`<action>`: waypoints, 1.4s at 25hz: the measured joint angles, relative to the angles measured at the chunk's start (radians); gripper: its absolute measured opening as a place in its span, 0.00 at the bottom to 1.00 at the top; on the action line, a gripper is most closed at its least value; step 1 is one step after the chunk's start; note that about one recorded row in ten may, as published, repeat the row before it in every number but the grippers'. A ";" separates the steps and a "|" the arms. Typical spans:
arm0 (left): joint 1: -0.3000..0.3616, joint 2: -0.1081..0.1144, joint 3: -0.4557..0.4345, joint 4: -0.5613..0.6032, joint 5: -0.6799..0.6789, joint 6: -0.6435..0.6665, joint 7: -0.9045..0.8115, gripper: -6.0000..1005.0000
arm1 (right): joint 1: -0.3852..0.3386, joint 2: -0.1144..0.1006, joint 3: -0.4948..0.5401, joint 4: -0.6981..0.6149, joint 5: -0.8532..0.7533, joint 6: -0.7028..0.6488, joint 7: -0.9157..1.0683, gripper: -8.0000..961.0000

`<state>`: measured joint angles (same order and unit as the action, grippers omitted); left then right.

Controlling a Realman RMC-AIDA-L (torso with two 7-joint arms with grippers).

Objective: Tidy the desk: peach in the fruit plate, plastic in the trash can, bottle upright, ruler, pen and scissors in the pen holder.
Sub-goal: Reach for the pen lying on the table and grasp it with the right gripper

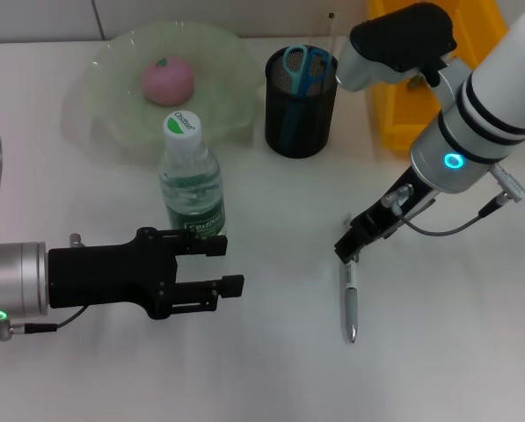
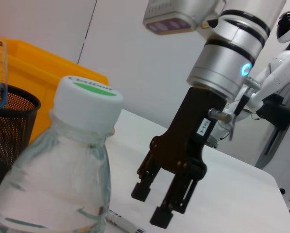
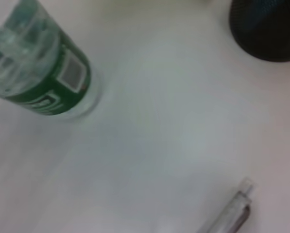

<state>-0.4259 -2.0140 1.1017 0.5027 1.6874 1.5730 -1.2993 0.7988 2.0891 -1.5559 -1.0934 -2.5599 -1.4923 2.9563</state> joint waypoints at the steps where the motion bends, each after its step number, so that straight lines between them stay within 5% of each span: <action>1: 0.000 0.000 0.000 0.000 0.000 0.000 0.000 0.66 | 0.002 0.000 0.000 0.012 -0.010 0.011 -0.001 0.76; 35: 0.009 0.000 -0.005 0.000 0.001 0.005 0.009 0.66 | 0.025 0.003 -0.143 0.079 -0.018 0.167 -0.001 0.69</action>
<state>-0.4172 -2.0141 1.0969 0.5023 1.6889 1.5777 -1.2906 0.8235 2.0924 -1.6990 -1.0143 -2.5780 -1.3256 2.9555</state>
